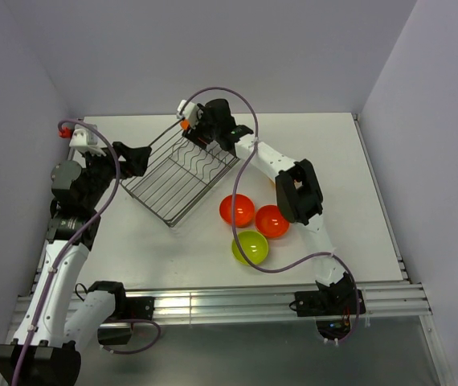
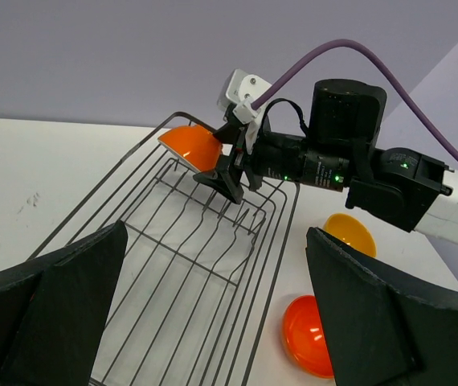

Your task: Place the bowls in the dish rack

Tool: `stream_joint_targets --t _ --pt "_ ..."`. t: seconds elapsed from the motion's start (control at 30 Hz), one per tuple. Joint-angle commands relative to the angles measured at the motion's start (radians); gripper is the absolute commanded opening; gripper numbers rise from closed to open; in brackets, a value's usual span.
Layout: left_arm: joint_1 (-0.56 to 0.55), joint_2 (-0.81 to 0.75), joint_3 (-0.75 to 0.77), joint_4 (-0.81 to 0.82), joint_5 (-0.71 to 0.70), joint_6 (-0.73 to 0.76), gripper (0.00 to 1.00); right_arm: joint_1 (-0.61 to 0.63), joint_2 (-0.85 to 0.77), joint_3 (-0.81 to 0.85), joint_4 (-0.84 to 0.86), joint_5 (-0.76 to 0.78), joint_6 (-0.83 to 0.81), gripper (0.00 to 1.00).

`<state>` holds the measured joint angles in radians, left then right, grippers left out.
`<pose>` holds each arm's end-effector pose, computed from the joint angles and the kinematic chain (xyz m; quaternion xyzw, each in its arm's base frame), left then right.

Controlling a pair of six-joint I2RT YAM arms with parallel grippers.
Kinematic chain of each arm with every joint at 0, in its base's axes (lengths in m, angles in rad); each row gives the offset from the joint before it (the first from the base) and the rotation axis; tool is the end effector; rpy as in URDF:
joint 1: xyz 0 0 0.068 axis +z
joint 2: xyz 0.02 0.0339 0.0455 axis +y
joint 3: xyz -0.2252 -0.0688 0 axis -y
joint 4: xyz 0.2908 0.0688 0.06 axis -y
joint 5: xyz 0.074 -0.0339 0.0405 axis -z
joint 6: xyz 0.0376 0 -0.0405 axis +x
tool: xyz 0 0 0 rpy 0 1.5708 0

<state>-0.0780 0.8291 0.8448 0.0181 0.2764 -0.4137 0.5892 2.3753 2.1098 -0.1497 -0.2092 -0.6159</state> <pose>0.2662 -0.0311 0.3478 -0.0174 0.6953 -0.2662 0.6674 0.4778 0.3288 0.2066 -0.5191 0.6541 0.0802 0.5443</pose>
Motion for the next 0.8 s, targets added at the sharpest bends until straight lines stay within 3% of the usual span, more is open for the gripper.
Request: stream_joint_targets --t 0.0,0.23,0.77 --pt "0.006 -0.025 -0.007 0.04 0.023 -0.011 0.99 -0.002 -0.007 0.033 0.059 0.005 -0.071 0.0" --pt "0.009 -0.03 -0.013 0.031 0.027 -0.007 1.0 0.001 0.009 0.036 0.044 0.001 -0.137 0.0" --pt "0.011 -0.033 -0.021 0.029 0.05 -0.017 0.99 0.0 0.018 0.035 -0.022 -0.032 -0.123 0.0"
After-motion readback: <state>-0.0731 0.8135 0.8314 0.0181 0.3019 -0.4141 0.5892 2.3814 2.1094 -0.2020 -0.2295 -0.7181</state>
